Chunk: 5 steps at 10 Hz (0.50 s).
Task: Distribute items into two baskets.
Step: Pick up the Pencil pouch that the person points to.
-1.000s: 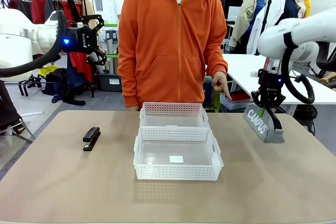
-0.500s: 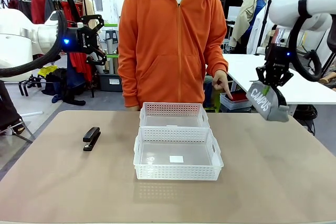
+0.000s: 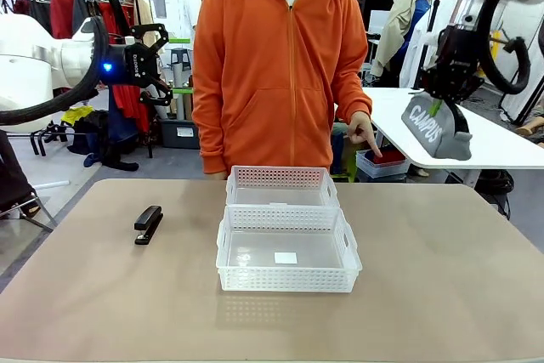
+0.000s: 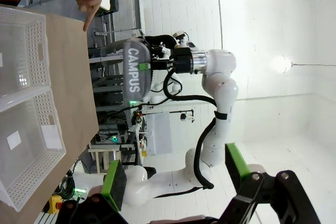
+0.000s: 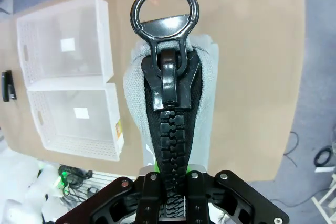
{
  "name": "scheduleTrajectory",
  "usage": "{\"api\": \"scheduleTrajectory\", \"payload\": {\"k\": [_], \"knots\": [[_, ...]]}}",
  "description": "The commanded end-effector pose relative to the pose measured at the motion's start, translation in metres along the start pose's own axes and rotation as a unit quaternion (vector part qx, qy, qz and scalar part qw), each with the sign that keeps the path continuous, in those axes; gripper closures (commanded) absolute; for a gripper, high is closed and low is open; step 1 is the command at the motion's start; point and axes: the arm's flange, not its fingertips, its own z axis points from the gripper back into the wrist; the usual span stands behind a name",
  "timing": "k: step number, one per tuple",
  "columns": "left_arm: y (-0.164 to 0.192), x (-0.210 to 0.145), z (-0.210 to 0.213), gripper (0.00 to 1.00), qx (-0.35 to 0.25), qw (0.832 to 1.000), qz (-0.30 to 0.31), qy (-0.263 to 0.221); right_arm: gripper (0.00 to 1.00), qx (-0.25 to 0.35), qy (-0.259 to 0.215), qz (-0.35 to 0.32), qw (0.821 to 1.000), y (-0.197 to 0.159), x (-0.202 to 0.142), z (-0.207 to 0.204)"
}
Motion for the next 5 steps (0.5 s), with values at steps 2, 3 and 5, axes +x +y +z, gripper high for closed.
{"api": "scheduleTrajectory", "payload": {"k": [2,3,5], "knots": [[-0.002,0.000,0.001,0.00,-0.002,1.000,-0.001,-0.001,1.00,-0.005,-0.019,-0.011,1.000,0.008,-0.002,0.030],[-0.002,0.000,0.001,0.00,-0.002,1.000,-0.001,-0.001,1.00,-0.001,-0.025,-0.008,1.000,0.008,-0.002,0.040],[-0.002,0.000,0.001,0.00,-0.002,1.000,-0.001,-0.001,1.00,0.010,-0.042,-0.010,0.999,0.008,-0.004,0.051]]}}
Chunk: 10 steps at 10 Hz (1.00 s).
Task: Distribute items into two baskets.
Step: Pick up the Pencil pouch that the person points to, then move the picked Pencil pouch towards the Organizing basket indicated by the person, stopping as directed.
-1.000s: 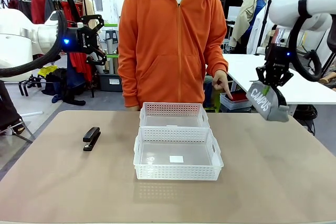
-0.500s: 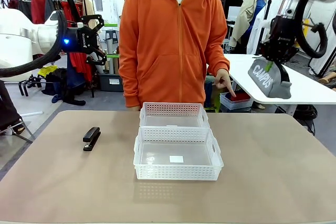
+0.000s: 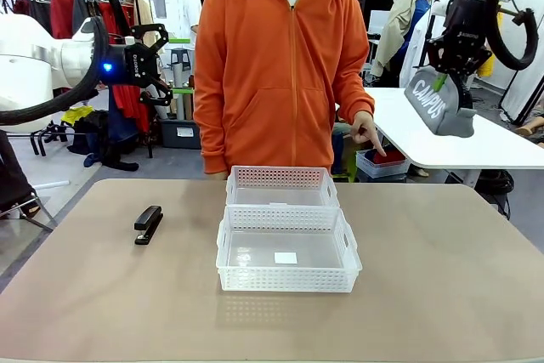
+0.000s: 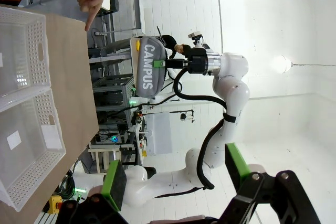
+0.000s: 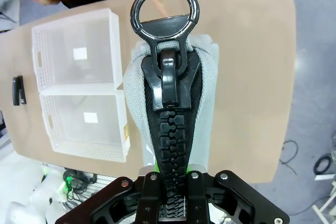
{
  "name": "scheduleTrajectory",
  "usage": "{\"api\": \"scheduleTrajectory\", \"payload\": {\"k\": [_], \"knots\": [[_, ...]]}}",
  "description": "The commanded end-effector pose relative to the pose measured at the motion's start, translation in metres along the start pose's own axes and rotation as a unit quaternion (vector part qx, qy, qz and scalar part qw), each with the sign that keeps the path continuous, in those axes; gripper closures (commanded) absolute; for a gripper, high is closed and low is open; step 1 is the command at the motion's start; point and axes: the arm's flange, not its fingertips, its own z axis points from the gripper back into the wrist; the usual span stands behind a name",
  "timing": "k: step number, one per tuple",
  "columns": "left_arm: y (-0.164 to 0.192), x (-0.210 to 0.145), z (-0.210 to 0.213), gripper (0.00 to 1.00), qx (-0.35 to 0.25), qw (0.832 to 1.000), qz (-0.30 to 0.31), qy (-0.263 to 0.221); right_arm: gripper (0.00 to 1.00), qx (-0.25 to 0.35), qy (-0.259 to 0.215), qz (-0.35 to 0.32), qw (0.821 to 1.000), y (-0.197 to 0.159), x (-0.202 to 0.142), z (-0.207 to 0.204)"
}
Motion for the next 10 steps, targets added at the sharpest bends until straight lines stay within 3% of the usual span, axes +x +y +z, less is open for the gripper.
{"api": "scheduleTrajectory", "payload": {"k": [1,10], "knots": [[-0.0022,-0.0004,0.0012,0.00,-0.002,1.000,-0.001,-0.001,1.00,0.007,-0.013,-0.012,1.000,0.0004,0.0008,0.0089],[-0.0022,-0.0004,0.0012,0.00,-0.002,1.000,-0.001,-0.001,1.00,0.001,-0.007,-0.001,1.000,-0.0012,0.0005,0.0055]]}}
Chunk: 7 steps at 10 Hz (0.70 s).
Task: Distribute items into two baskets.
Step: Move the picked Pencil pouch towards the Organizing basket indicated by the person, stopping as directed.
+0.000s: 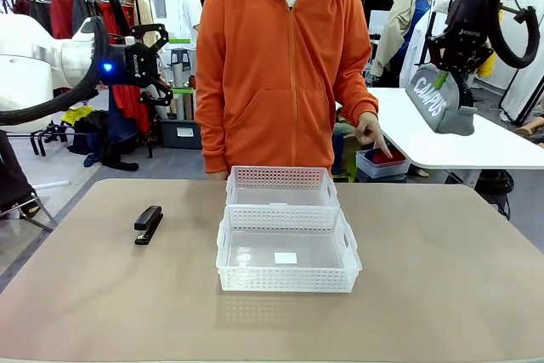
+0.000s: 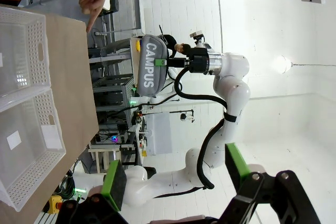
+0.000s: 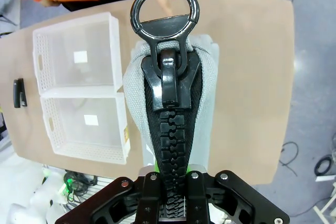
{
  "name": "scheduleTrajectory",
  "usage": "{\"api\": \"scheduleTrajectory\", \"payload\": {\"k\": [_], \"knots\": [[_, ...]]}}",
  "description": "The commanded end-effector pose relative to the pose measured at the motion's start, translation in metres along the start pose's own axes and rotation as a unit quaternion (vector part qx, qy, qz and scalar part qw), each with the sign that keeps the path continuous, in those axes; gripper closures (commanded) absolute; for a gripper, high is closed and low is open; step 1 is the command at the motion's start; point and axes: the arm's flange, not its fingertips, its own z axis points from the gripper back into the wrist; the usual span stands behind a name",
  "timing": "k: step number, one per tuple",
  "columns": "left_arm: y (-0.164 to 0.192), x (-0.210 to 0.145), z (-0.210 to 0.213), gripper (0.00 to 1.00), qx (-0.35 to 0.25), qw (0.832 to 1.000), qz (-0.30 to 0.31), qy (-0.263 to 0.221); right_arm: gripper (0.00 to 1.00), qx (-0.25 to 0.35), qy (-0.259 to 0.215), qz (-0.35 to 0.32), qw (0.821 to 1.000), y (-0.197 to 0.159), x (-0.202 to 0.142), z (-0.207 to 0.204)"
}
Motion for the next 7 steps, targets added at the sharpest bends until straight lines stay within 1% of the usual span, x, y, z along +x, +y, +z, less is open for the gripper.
{"api": "scheduleTrajectory", "payload": {"k": [1,7], "knots": [[-0.0022,-0.0004,0.0012,0.00,-0.002,1.000,-0.001,-0.001,1.00,0.000,-0.002,0.001,1.000,0.0012,-0.0013,0.0030],[-0.0022,-0.0004,0.0012,0.00,-0.002,1.000,-0.001,-0.001,1.00,0.000,-0.002,0.001,1.000,0.0012,-0.0013,0.0030]]}}
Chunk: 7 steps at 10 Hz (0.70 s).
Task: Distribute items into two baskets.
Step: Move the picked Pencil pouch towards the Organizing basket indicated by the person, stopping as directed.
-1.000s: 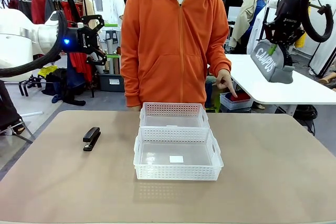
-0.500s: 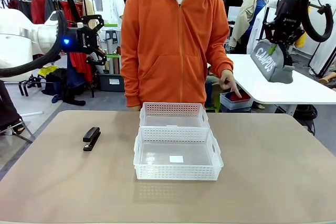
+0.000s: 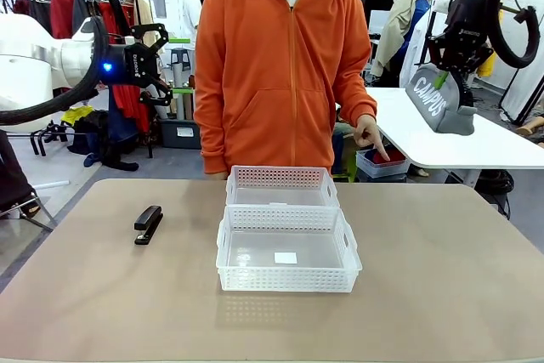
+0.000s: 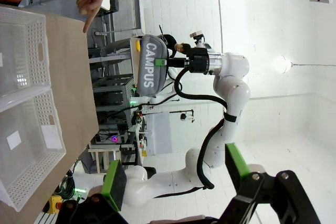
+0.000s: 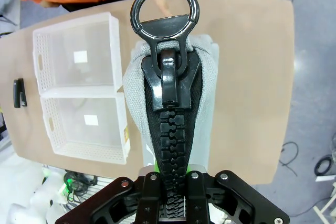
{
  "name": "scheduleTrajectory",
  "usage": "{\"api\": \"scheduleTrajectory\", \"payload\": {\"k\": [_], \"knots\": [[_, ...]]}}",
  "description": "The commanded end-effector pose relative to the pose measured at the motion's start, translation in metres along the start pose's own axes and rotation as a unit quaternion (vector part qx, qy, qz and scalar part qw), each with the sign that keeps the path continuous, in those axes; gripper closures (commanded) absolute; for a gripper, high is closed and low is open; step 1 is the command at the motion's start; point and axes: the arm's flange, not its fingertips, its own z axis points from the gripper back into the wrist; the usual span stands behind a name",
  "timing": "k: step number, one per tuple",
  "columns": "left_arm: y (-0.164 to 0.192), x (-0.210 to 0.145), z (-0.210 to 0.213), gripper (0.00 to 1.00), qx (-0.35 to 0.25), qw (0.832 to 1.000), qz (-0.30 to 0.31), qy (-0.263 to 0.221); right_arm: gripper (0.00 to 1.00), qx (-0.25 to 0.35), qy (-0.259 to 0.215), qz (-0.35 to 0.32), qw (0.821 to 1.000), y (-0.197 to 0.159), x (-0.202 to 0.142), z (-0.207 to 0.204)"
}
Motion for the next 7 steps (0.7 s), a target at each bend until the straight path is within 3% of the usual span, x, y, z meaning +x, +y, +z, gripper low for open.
{"api": "scheduleTrajectory", "payload": {"k": [1,7], "knots": [[-0.0022,-0.0004,0.0012,0.00,-0.002,1.000,-0.001,-0.001,1.00,0.000,-0.002,0.001,1.000,0.0012,-0.0013,0.0030],[-0.0022,-0.0004,0.0012,0.00,-0.002,1.000,-0.001,-0.001,1.00,0.000,-0.002,0.001,1.000,0.0012,-0.0013,0.0030]]}}
